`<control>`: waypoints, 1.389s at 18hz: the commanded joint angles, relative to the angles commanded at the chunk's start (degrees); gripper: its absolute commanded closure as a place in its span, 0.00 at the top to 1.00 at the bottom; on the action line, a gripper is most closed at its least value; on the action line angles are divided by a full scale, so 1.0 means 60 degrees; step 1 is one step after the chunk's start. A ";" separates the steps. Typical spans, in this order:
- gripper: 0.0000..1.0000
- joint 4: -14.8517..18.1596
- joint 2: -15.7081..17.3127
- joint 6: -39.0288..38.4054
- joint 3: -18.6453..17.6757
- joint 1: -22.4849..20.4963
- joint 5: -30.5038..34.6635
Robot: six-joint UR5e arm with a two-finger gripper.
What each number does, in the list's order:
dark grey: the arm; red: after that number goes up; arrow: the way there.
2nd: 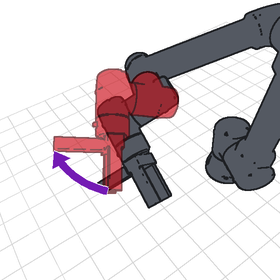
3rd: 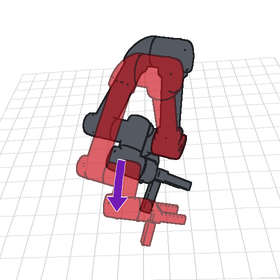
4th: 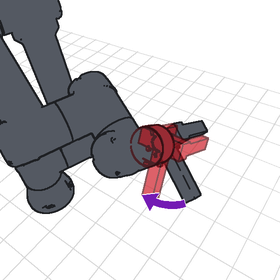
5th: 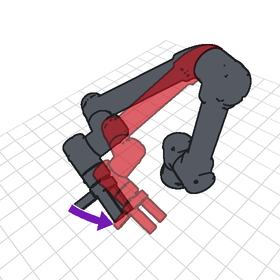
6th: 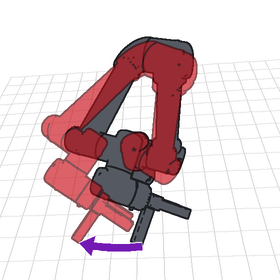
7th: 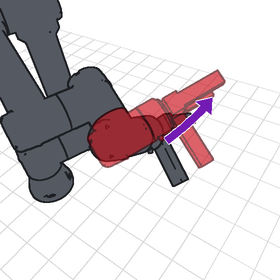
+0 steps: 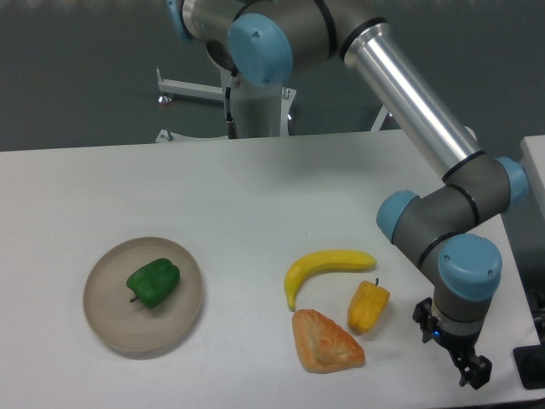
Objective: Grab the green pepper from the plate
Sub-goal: 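Move the gripper from beside the yellow pepper over the green pepper on the plate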
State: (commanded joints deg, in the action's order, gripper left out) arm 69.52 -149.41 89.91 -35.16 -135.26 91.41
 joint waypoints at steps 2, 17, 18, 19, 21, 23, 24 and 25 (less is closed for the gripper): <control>1.00 0.0000 0.0000 -0.0058 0.0000 0.0000 0.0000; 1.00 0.0059 0.1491 -0.1653 -0.1783 0.0395 -0.1258; 1.00 0.0059 0.1813 -0.1945 -0.2193 0.0410 -0.1376; 1.00 0.0059 0.2121 -0.2383 -0.2560 0.0483 -0.1449; 1.00 0.0059 0.2533 -0.3423 -0.3031 0.0819 -0.1596; 1.00 0.0044 0.2753 -0.4375 -0.3353 0.1155 -0.1728; 1.00 0.0030 0.2870 -0.4713 -0.3543 0.1331 -0.1729; 1.00 0.0029 0.3002 -0.4992 -0.3734 0.1464 -0.1772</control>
State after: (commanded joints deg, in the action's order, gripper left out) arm 69.70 -131.40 59.96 -57.56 -126.48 80.77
